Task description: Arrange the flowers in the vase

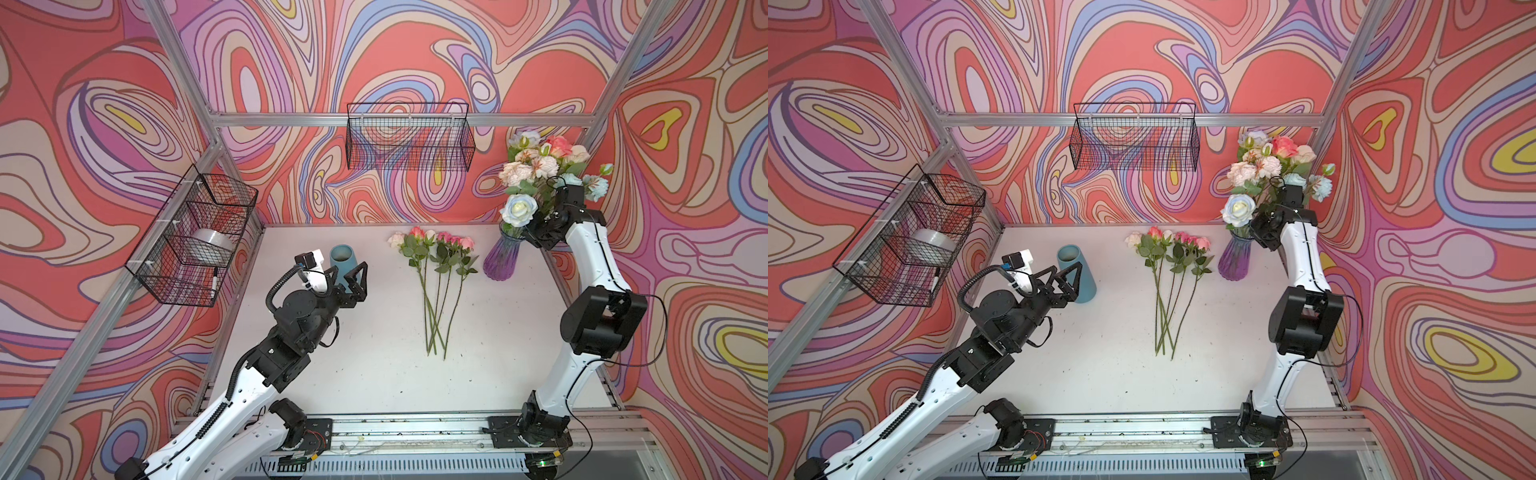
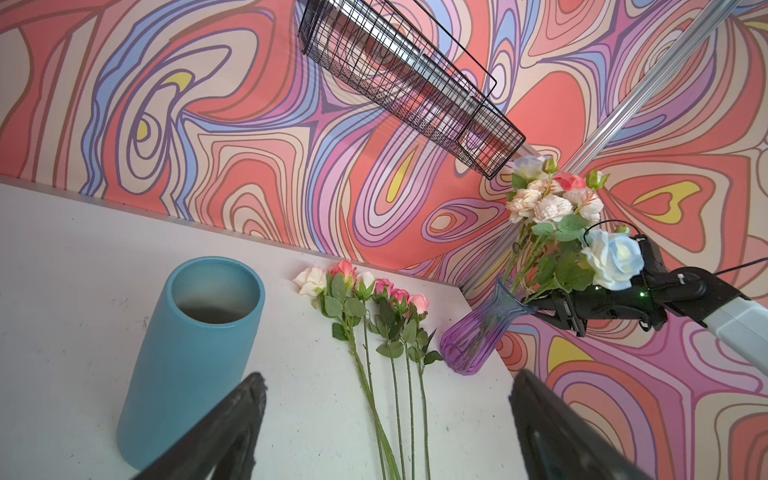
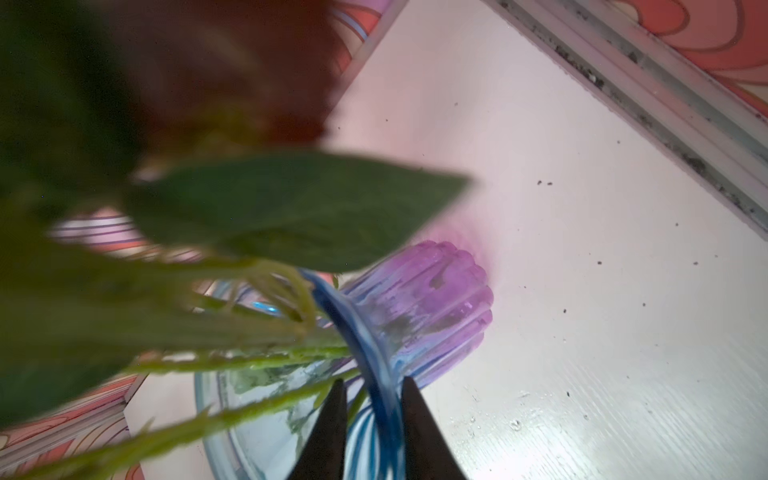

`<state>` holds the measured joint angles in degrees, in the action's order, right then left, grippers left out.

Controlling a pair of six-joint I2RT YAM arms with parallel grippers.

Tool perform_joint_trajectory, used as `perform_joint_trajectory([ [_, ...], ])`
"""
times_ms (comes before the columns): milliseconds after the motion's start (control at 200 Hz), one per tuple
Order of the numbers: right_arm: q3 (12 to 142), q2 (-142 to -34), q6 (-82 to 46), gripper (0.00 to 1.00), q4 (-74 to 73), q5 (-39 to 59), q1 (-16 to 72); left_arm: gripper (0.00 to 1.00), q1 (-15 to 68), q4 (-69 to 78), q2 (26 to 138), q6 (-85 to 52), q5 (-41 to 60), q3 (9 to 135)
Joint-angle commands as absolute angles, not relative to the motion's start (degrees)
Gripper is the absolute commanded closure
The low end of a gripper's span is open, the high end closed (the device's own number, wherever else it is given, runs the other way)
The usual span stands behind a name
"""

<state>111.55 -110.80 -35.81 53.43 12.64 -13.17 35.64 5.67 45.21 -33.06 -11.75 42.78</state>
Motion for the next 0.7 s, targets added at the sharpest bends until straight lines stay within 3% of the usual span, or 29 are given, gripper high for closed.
perform_joint_trajectory([
  [0, 113.6, -110.0, -36.0, 0.73, 52.0, 13.1, -13.3, 0.07, 35.6, 5.2, 45.4, -33.5, -11.1, 44.7],
  [696, 103.7, -98.9, -34.3, 0.71, 50.2, 9.5, -13.3, 0.07, 35.5, 5.1, 45.3, -32.9, -11.7, 44.7],
])
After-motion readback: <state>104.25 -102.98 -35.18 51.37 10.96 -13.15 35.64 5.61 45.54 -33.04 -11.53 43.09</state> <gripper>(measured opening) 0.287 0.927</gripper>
